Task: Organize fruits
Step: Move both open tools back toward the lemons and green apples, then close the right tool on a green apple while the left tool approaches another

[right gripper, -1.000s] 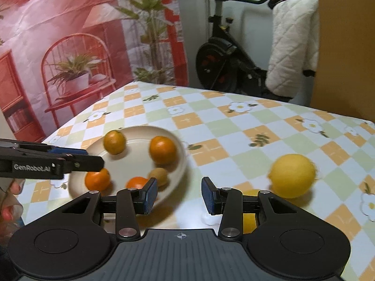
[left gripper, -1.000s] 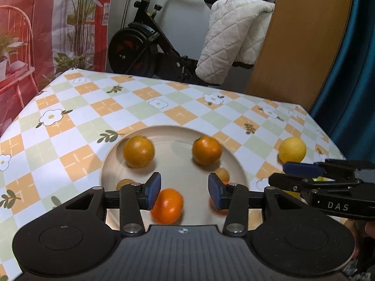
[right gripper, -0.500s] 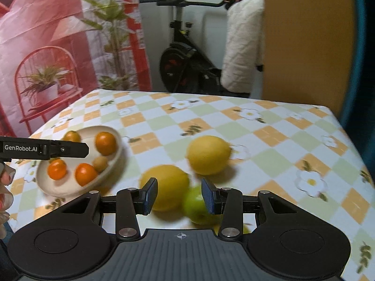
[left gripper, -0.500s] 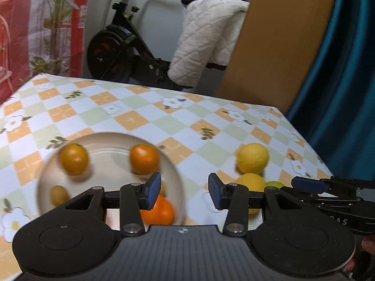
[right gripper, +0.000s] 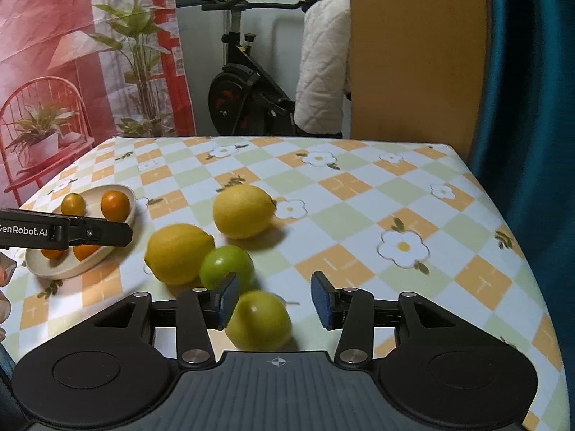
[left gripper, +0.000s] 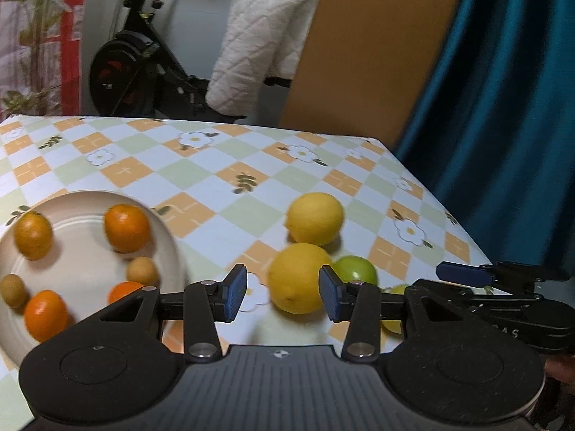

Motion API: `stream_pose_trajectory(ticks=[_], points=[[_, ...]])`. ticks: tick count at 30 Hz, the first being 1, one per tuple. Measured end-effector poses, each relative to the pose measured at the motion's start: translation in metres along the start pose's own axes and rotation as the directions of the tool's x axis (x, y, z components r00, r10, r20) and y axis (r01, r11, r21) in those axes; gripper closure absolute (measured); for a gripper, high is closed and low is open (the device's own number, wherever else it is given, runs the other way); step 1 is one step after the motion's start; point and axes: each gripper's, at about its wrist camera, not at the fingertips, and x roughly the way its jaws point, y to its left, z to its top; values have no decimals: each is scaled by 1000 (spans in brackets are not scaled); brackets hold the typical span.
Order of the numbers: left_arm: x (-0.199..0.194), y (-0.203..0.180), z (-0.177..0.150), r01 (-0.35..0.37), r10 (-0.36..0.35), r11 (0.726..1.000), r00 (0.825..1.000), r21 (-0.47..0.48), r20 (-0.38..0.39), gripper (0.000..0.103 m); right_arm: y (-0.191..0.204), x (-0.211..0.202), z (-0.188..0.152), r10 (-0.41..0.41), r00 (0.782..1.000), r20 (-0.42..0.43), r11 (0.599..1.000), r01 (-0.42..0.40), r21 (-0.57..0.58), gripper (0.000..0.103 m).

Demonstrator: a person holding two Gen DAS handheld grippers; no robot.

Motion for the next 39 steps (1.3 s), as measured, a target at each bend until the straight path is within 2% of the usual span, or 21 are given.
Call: stream_pose_trajectory(ticks=[9, 14, 23, 34, 39], points=[[8, -19, -6, 25, -24, 998, 999, 50, -30, 57, 0, 8, -12, 39, 999, -34, 999, -38, 10, 49], [10, -21, -6, 30, -28, 998, 999, 57, -37, 57, 6, 18, -11, 71, 996, -49, 997, -71, -5, 49], [13, -23, -6, 40, -36, 997, 998, 67, -49, 57, 6, 26, -15, 124, 990, -72, 992, -123, 18, 56], [15, -24, -5, 46, -42, 996, 998, 75, -53, 57, 3, 29, -15, 140, 988, -63, 990, -137, 43, 59], [16, -27, -4, 54, -49, 995, 997, 83, -52, 57, -3, 25, -15, 120, 991, -50, 992, -118, 51, 59]])
